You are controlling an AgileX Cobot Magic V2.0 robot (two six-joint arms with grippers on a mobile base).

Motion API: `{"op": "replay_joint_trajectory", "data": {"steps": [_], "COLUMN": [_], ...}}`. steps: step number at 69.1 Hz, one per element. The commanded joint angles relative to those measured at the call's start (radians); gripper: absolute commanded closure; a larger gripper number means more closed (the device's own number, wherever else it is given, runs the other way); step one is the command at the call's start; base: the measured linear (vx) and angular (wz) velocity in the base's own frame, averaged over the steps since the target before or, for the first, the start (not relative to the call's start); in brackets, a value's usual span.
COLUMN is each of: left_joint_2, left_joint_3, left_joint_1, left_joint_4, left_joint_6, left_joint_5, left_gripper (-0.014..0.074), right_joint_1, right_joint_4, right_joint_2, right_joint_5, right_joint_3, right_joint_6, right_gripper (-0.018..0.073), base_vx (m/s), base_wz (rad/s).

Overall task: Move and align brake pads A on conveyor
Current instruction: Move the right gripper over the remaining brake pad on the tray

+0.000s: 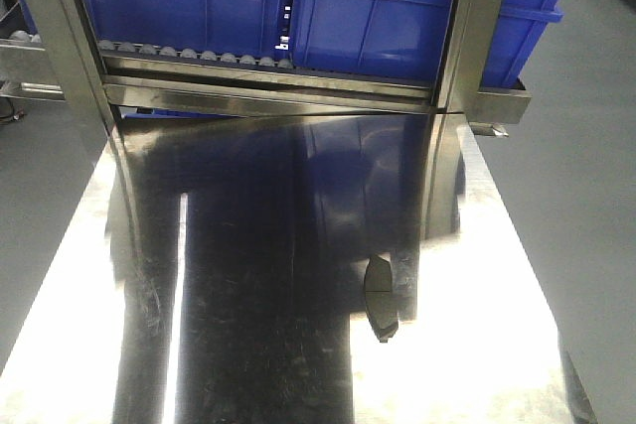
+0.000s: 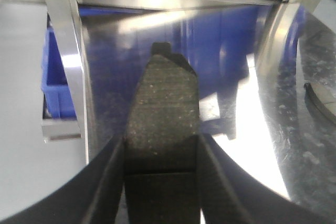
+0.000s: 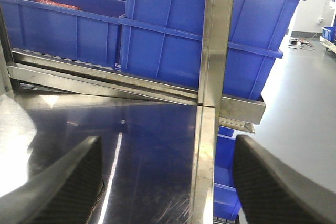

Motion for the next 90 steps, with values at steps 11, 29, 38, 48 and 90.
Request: {"op": "replay_joint_trajectory", "data": {"steps": [11, 29, 38, 48, 90], "left_joint_2": [-0.076, -0.076, -0.076, -0.076, -0.076], "left_joint_3": [-0.004, -0.004, -0.004, -0.004, -0.004], "left_joint_1": [-0.002, -0.002, -0.002, -0.002, -0.002], "left_joint_4": [0.021, 0.021, 0.021, 0.021, 0.021], "left_joint_6": [0.049, 0.049, 0.049, 0.049, 0.049], "left_joint_5": [-0.070, -0.077, -0.077, -0.077, -0.077], "left_gripper": [0.0603, 0.0603, 0.0603, 0.0603, 0.0603], "right_joint_1": [-0.004, -0.004, -0.004, -0.004, -0.004], "right_joint_4": [0.005, 0.005, 0.005, 0.005, 0.009], "right_joint_2": [0.012, 0.012, 0.012, 0.012, 0.597], "right_joint_5": [-0.070, -0.070, -0.070, -0.091, 0.216], "right_joint_3": [-0.026, -0.026, -0.026, -0.026, -0.265], "right_joint_6": [-0.011, -0.011, -0.011, -0.011, 0.117], "right_gripper": [0.0063, 0.0063, 0.0063, 0.0063, 0.0076], "base_vx": [0.00, 0.00, 0.00, 0.00, 0.00], "base_wz": [0.00, 0.00, 0.00, 0.00, 0.00]}}
